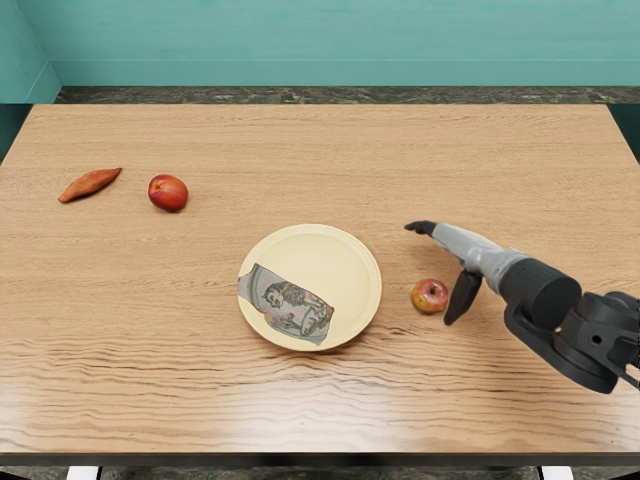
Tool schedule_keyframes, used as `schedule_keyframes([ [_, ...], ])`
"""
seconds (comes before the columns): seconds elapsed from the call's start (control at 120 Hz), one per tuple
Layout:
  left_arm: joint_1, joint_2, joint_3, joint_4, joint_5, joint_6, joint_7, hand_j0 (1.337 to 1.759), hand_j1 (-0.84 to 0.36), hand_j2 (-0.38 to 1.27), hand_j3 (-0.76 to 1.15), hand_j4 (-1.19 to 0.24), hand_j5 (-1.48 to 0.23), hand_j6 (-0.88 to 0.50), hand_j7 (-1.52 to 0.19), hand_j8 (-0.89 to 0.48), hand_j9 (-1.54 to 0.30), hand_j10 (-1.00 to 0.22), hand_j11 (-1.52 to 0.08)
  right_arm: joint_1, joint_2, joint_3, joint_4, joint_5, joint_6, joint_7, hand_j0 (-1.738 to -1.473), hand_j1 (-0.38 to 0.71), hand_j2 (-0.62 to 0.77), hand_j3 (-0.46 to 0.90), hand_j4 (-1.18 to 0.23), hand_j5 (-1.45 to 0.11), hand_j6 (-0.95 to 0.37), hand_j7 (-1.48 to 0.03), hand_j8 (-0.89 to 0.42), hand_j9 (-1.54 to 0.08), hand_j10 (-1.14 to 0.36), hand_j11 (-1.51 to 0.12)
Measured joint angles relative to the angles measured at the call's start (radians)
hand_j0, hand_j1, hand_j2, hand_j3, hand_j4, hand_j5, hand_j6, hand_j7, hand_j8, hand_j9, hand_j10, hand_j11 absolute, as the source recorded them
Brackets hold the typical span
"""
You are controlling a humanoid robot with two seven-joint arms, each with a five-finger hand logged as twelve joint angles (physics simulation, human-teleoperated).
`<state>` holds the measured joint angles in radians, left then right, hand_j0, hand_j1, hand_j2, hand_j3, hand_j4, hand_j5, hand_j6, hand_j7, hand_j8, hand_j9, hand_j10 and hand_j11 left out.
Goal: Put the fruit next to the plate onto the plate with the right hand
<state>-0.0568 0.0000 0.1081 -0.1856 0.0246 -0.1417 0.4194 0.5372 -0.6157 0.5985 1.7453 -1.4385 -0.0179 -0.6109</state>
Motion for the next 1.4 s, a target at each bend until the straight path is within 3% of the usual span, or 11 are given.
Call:
schedule_keyframes([
  [0.283, 0.003, 0.0, 0.0, 0.0, 0.0, 0.0, 0.0, 1.658, 0.34, 0.0, 0.0, -0.01, -0.01, -0.01, -0.01, -0.01, -0.01, -0.01, -0.01, 0.001, 0.042, -0.007, 0.0, 0.0, -0.002, 0.0, -1.658, -0.05, -0.05, 0.0, -0.25, -0.33, -0.26, -0.33, -0.25, -0.33, -0.25, -0.33],
  [0.725, 0.003, 0.0, 0.0, 0.0, 0.0, 0.0, 0.0, 1.658, 0.34, 0.0, 0.0, -0.01, -0.01, -0.01, -0.01, -0.01, -0.01, -0.01, -0.01, -0.008, 0.029, -0.01, 0.0, 0.0, 0.0, 0.0, -1.657, 0.11, -0.07, 0.0, -0.38, -0.5, -0.39, -0.5, -0.38, -0.5, -0.38, -0.5],
  [1.4, 0.003, 0.0, 0.0, 0.0, 0.0, 0.0, 0.0, 1.658, 0.34, 0.0, 0.0, -0.01, -0.01, -0.01, -0.01, -0.01, -0.01, -0.01, -0.01, -0.011, 0.017, -0.014, 0.0, -0.002, -0.001, 0.0, -1.657, 0.25, -0.03, 0.0, -0.5, -0.63, -0.5, -0.64, -0.46, -0.65, -0.49, -0.64],
])
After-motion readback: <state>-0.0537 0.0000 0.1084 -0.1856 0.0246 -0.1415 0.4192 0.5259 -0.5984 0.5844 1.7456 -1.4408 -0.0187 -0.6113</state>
